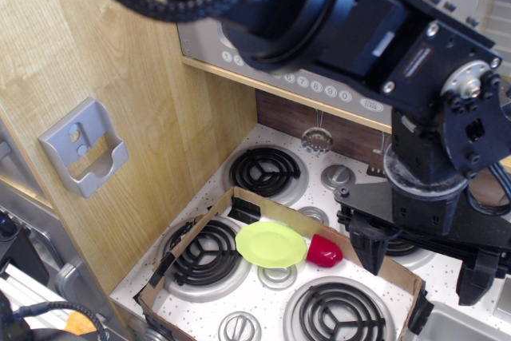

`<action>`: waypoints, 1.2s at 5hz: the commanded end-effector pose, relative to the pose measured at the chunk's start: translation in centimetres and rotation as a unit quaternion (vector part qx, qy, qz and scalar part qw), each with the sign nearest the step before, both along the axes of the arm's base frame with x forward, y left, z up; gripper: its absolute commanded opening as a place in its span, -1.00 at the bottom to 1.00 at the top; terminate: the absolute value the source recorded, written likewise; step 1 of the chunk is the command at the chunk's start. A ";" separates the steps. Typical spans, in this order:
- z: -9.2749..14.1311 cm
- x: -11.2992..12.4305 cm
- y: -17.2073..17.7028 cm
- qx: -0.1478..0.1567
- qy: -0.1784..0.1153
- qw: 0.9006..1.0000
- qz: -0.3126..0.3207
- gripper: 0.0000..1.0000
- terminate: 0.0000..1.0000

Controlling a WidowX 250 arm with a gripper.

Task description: Open microwave

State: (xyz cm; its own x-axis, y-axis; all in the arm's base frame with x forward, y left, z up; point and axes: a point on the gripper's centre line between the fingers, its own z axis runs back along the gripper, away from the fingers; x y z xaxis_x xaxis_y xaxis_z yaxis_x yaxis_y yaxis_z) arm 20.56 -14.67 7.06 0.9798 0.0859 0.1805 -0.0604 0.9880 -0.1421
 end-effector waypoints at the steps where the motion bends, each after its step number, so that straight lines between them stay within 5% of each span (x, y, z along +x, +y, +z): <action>1: 0.0 0.0 0.0 0.000 0.000 1.000 0.000 1.00 -1.00; 4: 0.1 6.1 0.1 0.015 0.032 0.999 0.027 1.00 -1.00; 6: 1.6 10.2 4.0 0.032 0.025 0.998 0.050 1.00 -1.00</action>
